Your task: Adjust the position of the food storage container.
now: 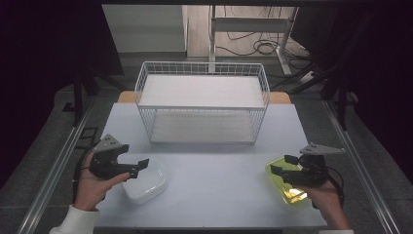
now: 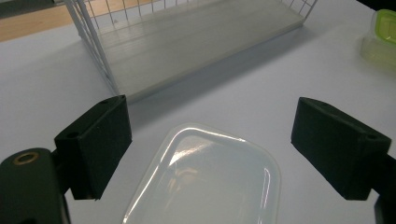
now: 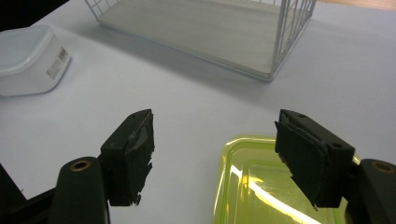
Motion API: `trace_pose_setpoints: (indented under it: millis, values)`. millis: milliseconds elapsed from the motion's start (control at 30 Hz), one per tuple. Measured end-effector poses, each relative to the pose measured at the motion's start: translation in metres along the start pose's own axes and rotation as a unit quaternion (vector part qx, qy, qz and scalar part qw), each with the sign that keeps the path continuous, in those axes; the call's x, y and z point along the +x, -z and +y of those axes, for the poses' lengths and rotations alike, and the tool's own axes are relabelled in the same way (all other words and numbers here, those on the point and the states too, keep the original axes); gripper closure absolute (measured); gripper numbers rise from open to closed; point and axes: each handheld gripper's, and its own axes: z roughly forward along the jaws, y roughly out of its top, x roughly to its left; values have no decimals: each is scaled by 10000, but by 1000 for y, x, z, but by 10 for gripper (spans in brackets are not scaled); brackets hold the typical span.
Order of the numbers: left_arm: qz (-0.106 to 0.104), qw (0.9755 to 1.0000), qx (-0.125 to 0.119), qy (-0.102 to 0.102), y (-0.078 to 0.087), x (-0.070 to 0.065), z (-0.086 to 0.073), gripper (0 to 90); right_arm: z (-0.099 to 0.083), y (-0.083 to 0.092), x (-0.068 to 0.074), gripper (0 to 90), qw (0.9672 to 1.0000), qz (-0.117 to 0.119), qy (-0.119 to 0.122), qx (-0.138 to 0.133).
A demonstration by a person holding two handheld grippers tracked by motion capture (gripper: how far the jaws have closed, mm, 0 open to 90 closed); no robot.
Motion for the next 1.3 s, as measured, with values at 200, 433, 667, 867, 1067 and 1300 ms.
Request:
trace_pose_setpoints:
  millis: [200, 433, 667, 867, 1067, 1300]
  values:
    - [0, 10000, 50, 47, -1, 0, -1, 119, -2, 2, 0, 289, 9999, -145, -31, 47]
    - [-59, 9999, 103, 89, -2, 0, -3, 121, -5, 3, -3, 301, 9993, -327, -74, 158]
    - [-57, 9999, 126, 77, -1, -5, -2, 124, -9, -2, -7, 334, 9969, -621, -162, 466]
    - [-33, 9998, 171, 46, -1, -6, -1, 124, -15, 1, -10, 371, 9930, -872, -299, 733]
    - [-80, 9997, 228, -5, -4, -8, -1, 124, -22, 11, -5, 390, 9908, -965, -430, 844]
    - [-135, 9997, 220, -4, -3, -7, 0, 123, -37, 40, -5, 434, 9863, -1144, -648, 992]
